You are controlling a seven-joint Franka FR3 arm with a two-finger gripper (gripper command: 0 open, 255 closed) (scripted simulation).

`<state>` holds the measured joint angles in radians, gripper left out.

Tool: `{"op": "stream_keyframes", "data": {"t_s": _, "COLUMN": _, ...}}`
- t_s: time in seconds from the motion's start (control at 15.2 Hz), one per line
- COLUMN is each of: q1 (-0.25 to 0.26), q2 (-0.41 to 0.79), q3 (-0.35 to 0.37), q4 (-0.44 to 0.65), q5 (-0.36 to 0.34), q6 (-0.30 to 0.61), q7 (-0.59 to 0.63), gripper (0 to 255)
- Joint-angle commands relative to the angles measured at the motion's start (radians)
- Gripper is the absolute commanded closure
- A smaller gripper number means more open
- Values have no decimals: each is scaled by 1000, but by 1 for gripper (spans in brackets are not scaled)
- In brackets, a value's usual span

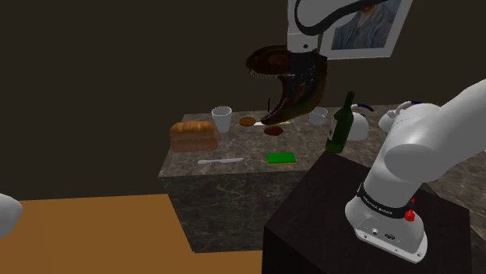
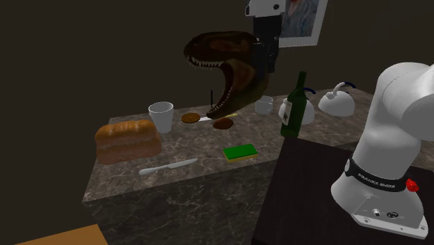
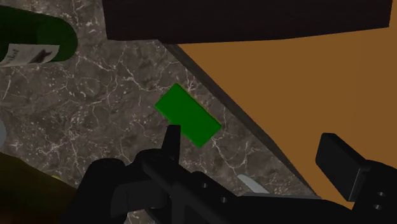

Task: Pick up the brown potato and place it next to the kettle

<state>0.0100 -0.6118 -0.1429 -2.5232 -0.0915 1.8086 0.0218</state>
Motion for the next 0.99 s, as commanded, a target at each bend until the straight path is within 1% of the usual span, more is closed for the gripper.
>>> {"op": "stream_keyframes", "data": {"t_s": 0.0, "q1": -7, "q2": 47, "q3": -26, "q4": -14, "q5": -27, "q6": 65, "q7": -45, "gripper": 0}}
{"op": "stream_keyframes", "data": {"t_s": 0.46, "q1": -18, "q2": 280, "q3": -106, "q4": 2, "q5": -86, "q6": 293, "q7": -179, "gripper": 0}}
{"op": "stream_keyframes", "data": {"t_s": 0.73, "q1": -22, "q2": 435, "q3": -143, "q4": 45, "q5": -96, "q6": 413, "q7": -258, "gripper": 0}}
{"op": "stream_keyframes", "data": {"t_s": 0.92, "q1": -27, "q2": 556, "q3": -164, "q4": 91, "q5": -89, "q6": 495, "q7": -319, "gripper": 0}}
